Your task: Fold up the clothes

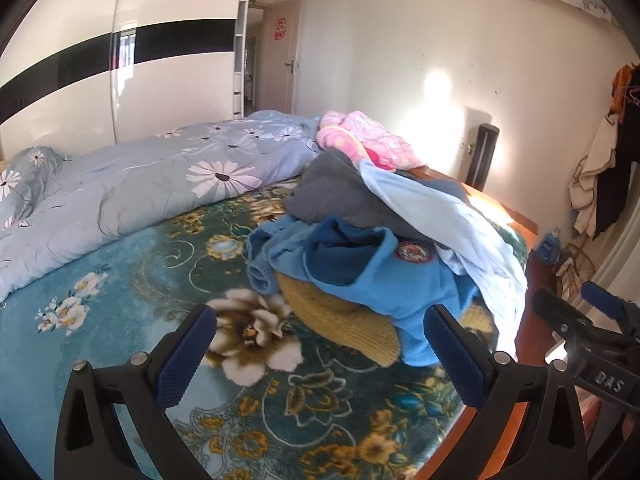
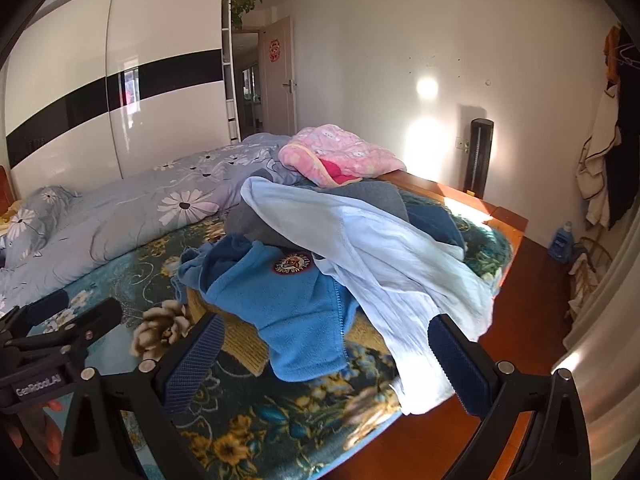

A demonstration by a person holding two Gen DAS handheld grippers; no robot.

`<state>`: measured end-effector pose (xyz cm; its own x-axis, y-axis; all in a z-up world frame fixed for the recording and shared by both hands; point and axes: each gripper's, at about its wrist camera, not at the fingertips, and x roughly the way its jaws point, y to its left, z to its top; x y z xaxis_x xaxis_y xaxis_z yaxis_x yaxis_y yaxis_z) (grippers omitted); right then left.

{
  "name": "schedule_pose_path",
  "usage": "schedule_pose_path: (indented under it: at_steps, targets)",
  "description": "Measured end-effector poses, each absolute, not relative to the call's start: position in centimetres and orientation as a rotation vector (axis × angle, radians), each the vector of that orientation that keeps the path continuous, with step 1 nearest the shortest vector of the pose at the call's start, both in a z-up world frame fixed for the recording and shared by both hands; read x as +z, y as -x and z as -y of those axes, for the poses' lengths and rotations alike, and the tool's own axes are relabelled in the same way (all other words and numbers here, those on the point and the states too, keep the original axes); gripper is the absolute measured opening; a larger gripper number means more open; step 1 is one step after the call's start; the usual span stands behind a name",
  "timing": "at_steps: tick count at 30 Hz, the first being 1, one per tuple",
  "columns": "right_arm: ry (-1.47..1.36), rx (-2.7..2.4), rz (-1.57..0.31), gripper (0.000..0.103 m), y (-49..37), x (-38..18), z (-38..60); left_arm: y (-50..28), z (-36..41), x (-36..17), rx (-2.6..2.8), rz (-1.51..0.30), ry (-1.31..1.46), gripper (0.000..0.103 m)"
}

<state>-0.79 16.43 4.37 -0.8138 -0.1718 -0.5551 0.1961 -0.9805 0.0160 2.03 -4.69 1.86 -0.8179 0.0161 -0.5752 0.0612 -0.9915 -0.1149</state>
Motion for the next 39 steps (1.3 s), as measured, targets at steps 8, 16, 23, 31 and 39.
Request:
schedule_pose_path:
  at_steps: [8, 16, 23, 31, 39]
  targets:
    - [-0.874, -2.788, -0.143, 0.103, 5.9, 2.1, -15.3, -0.1, 6.5, 0.3, -2.971, -0.241, -0.936, 0.103]
    - [-0.808, -2.771, -0.245, 0.103, 11.0, 0.1, -14.0, 1.6, 7.4, -1.9, -3.007, -0.242, -0.982, 0.103]
    - [-0.844, -2.759, -0.257, 0.095, 15.4, -1.5, -13.8, 2.8, 9.0, -2.7, -2.964, -0.255, -0.97, 0.103]
    - [-1.009, -2.704, -0.227, 0.053, 19.1, -4.0, -14.6, 3.2, 10.9, -3.0, -2.92, -0.301, -0.979, 0.103]
    - [-1.022, -2.681, -0.066, 0.009, 18.6, -1.6, -16.1, 1.0, 13.4, -3.1, -2.88, -0.379, -0.986, 0.103]
